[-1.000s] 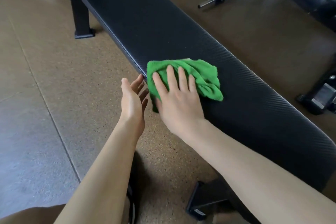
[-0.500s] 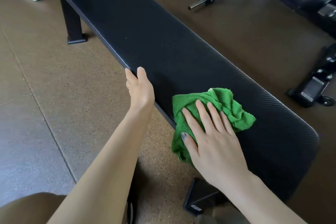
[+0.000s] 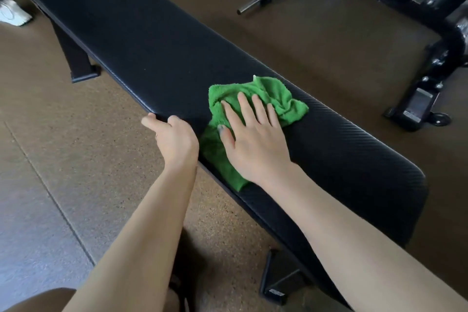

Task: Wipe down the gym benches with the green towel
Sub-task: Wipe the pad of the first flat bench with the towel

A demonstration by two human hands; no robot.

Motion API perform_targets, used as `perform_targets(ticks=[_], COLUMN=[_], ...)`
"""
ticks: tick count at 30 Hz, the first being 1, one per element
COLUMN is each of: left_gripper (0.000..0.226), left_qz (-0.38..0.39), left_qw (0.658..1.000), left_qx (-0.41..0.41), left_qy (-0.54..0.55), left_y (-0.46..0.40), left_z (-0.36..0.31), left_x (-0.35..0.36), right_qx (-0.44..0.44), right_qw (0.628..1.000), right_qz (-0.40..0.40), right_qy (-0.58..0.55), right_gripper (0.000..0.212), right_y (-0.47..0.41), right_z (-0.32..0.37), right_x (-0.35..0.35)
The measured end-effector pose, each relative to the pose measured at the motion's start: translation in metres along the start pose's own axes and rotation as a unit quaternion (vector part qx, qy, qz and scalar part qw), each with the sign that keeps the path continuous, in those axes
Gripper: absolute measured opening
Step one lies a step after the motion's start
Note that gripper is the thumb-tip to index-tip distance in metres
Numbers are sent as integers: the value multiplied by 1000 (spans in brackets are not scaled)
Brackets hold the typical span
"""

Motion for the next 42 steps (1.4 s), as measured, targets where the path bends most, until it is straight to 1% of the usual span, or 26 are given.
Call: perform_targets(ticks=[2, 4, 7, 10, 13, 16, 18, 20, 23, 25, 26, 28, 30, 34, 36, 39, 42], left_gripper=[43, 38, 39, 37, 35, 35, 36, 37, 40, 41, 42, 41, 41, 40, 39, 38, 44], left_qz=[-20, -62, -107, -127, -132, -138, -140, -136, -125, -126, -129, -131, -140, -153, -152, -151, -149], left_qw=[999, 998, 994, 991, 990, 988, 987, 988, 990, 990, 989, 989, 987, 985, 985, 985, 984], left_qx=[-28, -10, 17, 24, 30, 42, 49, 45, 40, 40, 40, 44, 48, 40, 44, 50, 45], left_qy=[15, 2, -24, -45, -47, -52, -58, -63, -60, -57, -55, -56, -64, -67, -71, -73, -81], left_y=[1, 6, 6, 4, 6, 5, 4, 5, 8, 8, 7, 9, 8, 3, 5, 5, 4], left_z=[-7, -9, -7, -7, -8, -10, -9, -7, -5, -4, -5, -6, -7, -6, -6, -9, -7], left_x=[4, 6, 10, 7, 8, 7, 6, 6, 7, 7, 7, 9, 11, 8, 8, 10, 8], right_qx=[11, 16, 19, 11, 10, 5, 29, 78, 154, 186, 195, 206, 186, 101, 77, 46, 46], right_qw=[1000, 1000, 1000, 1000, 1000, 1000, 999, 996, 988, 982, 980, 978, 982, 994, 996, 998, 999], right_qz=[-2, 15, 12, 9, 9, 9, -10, -18, -1, 18, 24, 35, 28, 21, 30, 20, -9], right_qy=[-3, -8, -7, -14, -26, -29, -34, -34, -21, 0, 10, 6, -14, -26, -29, -26, -22], right_gripper=[61, 61, 62, 58, 58, 58, 57, 57, 61, 65, 66, 65, 63, 63, 62, 60, 57], right_y=[51, 65, 22, -46, -103, -115, -91, -45, 42, 80, 85, 68, 21, -87, -115, -101, -20], right_z=[-5, -10, -12, -12, -9, -10, -24, -48, -86, -94, -94, -90, -81, -44, -33, -37, -49], right_x=[-2, -1, -2, 1, 2, 0, -4, -7, -15, -20, -21, -21, -20, -6, -5, -6, -7])
Point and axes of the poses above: each hand's wrist, its own y-axis away from the middle knuckle, its own x-axis out of the palm, z = x × y, the point moved 6 cm from there along -y, towards the middle knuckle, and after that the axes turned 10 degrees about -x, right-handed, at the moved point
